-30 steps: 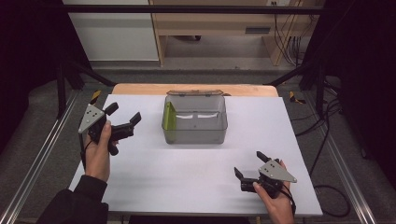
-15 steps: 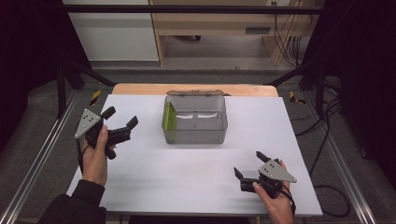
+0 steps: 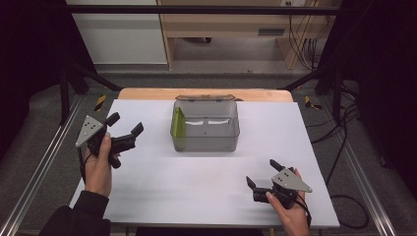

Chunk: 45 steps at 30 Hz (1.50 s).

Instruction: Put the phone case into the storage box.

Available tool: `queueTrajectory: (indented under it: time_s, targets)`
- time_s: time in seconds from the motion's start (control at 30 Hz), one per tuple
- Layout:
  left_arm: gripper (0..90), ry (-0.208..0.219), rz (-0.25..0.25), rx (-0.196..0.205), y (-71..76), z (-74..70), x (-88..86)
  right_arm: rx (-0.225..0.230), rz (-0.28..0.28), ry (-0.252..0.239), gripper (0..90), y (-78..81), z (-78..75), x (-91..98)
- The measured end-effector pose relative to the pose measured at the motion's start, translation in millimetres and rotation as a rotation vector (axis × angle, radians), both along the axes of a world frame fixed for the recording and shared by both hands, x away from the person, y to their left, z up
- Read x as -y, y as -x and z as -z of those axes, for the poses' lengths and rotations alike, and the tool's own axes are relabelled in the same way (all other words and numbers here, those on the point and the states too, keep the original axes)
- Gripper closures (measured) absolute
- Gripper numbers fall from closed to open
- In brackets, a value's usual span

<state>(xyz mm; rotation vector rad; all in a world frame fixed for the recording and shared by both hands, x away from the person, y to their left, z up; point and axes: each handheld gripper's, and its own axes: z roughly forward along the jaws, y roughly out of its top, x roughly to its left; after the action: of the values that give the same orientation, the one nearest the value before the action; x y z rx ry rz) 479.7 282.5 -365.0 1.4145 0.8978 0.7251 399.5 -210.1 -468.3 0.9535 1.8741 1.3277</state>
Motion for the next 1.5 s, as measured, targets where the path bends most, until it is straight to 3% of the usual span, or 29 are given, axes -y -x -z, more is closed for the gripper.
queueTrajectory:
  time_s: [1.03,1.37,1.5]
  targets:
    - [1.8,0.020,0.012,-0.009,31.0,-21.4,-26.2,0.009,-0.021,0.015,3.1,0.3,0.6,-3.1]
    - [1.7,-0.030,0.010,0.002,47.4,-24.3,-35.8,0.012,-0.020,0.021,3.2,-0.1,0.5,-2.6]
    - [1.6,-0.028,0.009,0.004,53.0,-23.1,-39.1,0.011,-0.021,0.023,3.1,-0.2,0.9,-2.4]
